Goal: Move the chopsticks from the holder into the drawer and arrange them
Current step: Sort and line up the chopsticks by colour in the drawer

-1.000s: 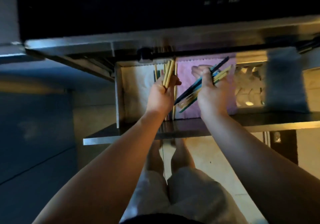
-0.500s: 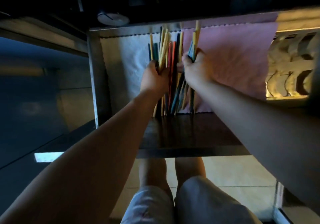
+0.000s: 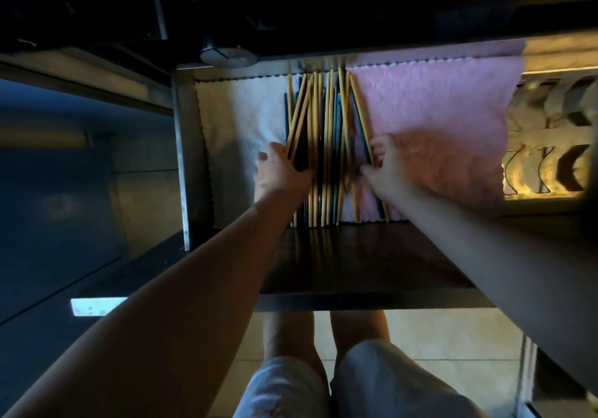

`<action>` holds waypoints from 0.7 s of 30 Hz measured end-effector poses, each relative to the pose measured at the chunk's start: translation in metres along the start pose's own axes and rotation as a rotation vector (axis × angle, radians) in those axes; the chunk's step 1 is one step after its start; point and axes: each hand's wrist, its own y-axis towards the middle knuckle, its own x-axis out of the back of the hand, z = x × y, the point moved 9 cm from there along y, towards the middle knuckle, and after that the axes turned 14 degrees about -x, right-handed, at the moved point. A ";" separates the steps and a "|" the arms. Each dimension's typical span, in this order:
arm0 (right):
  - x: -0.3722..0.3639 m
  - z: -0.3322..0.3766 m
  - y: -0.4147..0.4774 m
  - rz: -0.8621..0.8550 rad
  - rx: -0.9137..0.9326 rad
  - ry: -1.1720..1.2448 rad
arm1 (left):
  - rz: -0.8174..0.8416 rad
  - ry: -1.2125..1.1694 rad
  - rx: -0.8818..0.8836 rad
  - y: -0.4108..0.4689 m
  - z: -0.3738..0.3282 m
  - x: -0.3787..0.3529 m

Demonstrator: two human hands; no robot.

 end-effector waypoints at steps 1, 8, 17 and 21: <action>0.000 -0.001 0.000 -0.019 0.022 -0.035 | 0.000 0.016 -0.006 0.001 0.001 -0.001; -0.004 -0.003 0.011 -0.091 0.031 -0.093 | 0.039 -0.022 0.028 0.009 0.026 -0.005; 0.008 -0.027 0.024 -0.071 -0.157 -0.010 | 0.052 -0.072 0.059 0.006 0.044 0.004; 0.011 -0.041 0.024 -0.041 -0.266 0.150 | 0.021 -0.161 0.104 0.005 0.046 0.004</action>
